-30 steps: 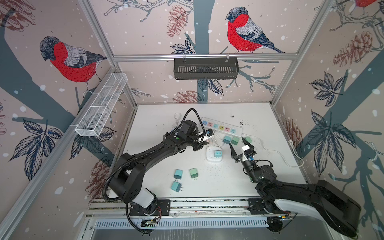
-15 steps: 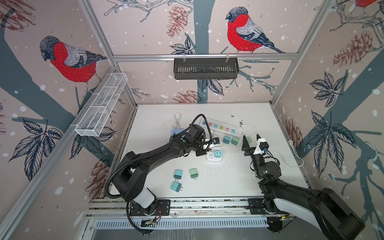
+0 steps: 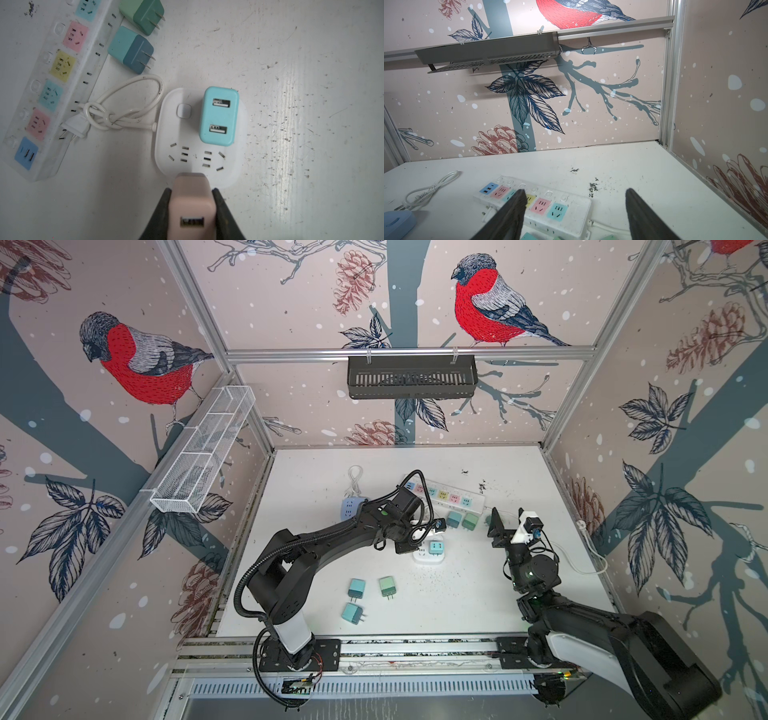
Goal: Insert the plug
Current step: 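Lower the pink adapter with the left gripper into the socket cube beside the teal adapter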
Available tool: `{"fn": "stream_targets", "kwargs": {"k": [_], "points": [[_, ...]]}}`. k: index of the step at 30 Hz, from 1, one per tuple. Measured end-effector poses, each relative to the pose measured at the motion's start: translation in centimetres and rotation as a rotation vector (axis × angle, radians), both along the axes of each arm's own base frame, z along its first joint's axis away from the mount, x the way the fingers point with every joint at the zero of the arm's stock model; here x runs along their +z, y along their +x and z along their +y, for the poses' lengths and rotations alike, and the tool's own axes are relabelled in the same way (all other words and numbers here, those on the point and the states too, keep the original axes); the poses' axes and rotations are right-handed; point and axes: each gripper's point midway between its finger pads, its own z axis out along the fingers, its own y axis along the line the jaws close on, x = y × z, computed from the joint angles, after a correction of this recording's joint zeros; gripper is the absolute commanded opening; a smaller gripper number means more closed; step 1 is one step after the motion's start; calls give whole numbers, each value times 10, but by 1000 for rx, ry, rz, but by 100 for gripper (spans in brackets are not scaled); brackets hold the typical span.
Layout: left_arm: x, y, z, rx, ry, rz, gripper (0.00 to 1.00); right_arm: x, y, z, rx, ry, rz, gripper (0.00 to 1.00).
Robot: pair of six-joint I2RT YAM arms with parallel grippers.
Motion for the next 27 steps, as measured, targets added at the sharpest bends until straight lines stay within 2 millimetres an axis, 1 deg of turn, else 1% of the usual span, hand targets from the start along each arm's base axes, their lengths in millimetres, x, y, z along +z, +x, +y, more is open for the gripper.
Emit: {"fn": "stream_targets", "kwargs": {"k": [8, 13, 24, 27], "points": [[1, -11, -6, -80, -29, 23, 0, 0, 0, -1, -1, 3, 2, 75], [-7, -13, -8, -109, -21, 38, 0, -1, 1, -1, -2, 2, 5, 75], [-10, -5, -8, -107, -40, 57, 0, -2, 1, -1, -2, 2, 9, 75], [-10, -6, -9, -115, -47, 66, 0, -2, 1, 0, -1, 2, 8, 75]]}}
